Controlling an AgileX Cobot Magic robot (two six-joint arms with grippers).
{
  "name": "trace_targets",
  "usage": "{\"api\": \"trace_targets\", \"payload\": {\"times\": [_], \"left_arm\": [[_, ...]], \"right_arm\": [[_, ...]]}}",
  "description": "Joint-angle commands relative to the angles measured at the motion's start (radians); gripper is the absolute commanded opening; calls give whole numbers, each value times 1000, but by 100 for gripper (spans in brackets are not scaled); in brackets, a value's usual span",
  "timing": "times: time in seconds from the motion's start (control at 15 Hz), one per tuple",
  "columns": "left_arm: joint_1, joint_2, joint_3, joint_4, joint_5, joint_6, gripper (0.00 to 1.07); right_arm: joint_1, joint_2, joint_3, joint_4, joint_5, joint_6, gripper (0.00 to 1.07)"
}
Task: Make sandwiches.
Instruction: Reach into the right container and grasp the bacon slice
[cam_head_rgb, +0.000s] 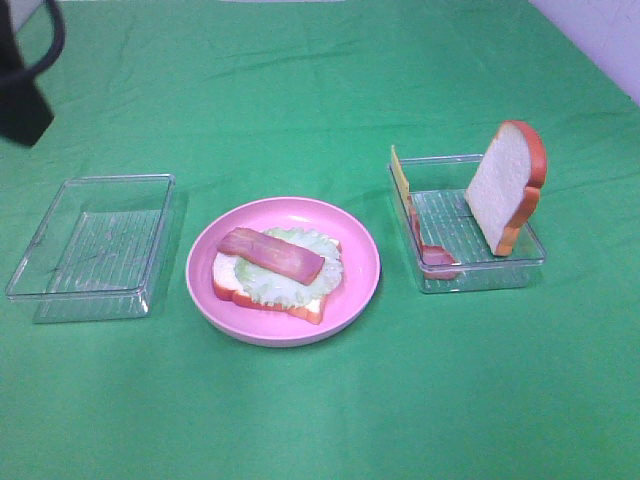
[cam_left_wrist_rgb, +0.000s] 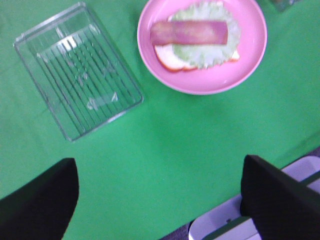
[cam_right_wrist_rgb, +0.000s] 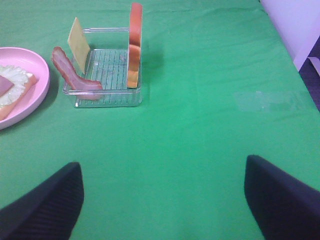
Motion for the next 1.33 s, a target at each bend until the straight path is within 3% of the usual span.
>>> {"api": "trace_targets", "payload": {"times": [0.07,0.2,0.47,0.6,0.67,0.8,0.87,1.0,1.13,1.33], "left_arm": [[-1,-180,257,-2,-6,1,83],[-1,-322,400,-5,-59,1,83],[-1,-615,593,-5,-115,4,83],[-1,-751,646,-2,-117,4,83],[-1,-942,691,-2,-127,5,83],[-1,-1120,714,-4,-126,5,83],[-1,-1143,714,-4,-125,5,83],[-1,-1242,723,3,-124,8,83],[-1,-1218,750,9,-115,23,82],[-1,-1219,777,3,-170,34,81]], "right_arm": [[-9,-13,1,-1,-7,-3,83],[-9,-13,1,-1,-7,-3,83],[-9,-13,1,-11,-7,-3,83],[-9,-9,1,-19,-8,-3,83],[-9,14,-3,-19,-13,-1,83],[-9,92,-27,-10,-105,2,81],[-9,113,-27,-2,-132,2,80],[-9,241,-27,10,-231,1,76],[-9,423,-46,35,-294,-7,73],[-9,805,-178,178,-313,-150,73]]}}
